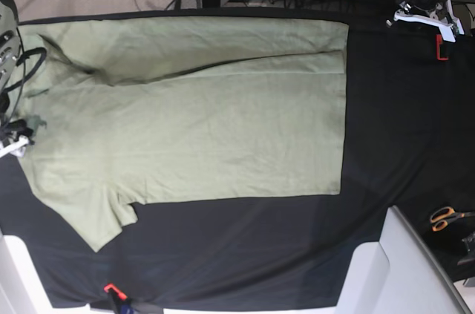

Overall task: Fold the T-shirt properly
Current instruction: 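Move the right gripper along the shirt side to the sleeve, then grasp the sleeve with the right gripper and fold it inward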

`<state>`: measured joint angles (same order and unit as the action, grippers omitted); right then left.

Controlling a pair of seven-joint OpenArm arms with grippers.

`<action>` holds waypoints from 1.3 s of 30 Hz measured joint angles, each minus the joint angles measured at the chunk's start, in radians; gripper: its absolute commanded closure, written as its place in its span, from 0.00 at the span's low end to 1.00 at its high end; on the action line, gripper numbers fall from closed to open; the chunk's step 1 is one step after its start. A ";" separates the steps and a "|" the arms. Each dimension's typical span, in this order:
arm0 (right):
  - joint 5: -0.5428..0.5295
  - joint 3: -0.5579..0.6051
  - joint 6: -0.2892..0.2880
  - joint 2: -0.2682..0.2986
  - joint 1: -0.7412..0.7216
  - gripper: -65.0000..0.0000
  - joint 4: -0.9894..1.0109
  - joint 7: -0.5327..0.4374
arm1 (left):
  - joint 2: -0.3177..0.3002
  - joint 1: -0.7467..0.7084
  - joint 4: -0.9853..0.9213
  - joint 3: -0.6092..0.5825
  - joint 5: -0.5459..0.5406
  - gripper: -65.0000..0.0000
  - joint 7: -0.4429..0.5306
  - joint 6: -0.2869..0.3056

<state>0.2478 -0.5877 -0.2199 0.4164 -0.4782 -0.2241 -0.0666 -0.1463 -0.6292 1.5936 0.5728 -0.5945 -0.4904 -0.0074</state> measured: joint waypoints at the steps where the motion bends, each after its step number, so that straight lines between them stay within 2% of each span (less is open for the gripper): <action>1: 0.000 0.000 0.000 0.000 0.003 0.32 0.000 -0.001 | 0.000 0.000 0.000 -0.002 0.000 1.00 0.000 0.000; 10: -0.009 0.000 0.004 -0.013 0.013 0.32 -0.006 0.006 | -0.001 0.000 0.000 -0.003 0.000 1.00 0.000 0.000; 12: -0.012 0.000 0.004 -0.018 0.013 0.36 -0.007 0.005 | -0.001 0.000 0.000 -0.003 0.000 1.00 0.000 0.000; 18: -0.013 -0.002 -0.039 -0.026 0.011 0.80 -0.008 0.011 | -0.001 -0.003 0.000 -0.002 0.000 1.00 0.000 0.000; 21: -0.012 -0.002 -0.042 -0.029 0.010 0.95 -0.010 0.022 | -0.001 -0.003 0.000 -0.002 0.000 1.00 0.000 0.000; 23: -0.012 -0.002 -0.042 -0.028 0.011 1.00 -0.012 0.021 | -0.001 -0.003 0.000 -0.003 0.000 1.00 0.000 0.000; 28: -0.012 -0.002 -0.042 -0.027 0.011 1.00 -0.014 0.026 | 0.003 -0.003 0.000 -0.003 0.000 1.00 0.000 0.000; 31: -0.011 -0.003 -0.042 -0.026 0.011 1.00 -0.022 0.034 | 0.025 -0.002 0.000 -0.003 0.004 1.00 0.003 0.000; 36: -0.009 -0.005 -0.053 -0.042 0.077 1.00 -0.169 0.142 | 0.026 0.000 0.000 -0.005 0.006 1.00 0.000 0.000; 39: 0.001 -0.008 -0.105 -0.064 0.125 1.00 -0.301 0.251 | 0.026 0.000 0.000 -0.005 0.007 1.00 0.003 0.000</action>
<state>0.2485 -0.5961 -0.3252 0.3523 -0.3531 -0.5251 0.1848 -0.1207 -0.6289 1.5940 0.5678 -0.5877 -0.4873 -0.0078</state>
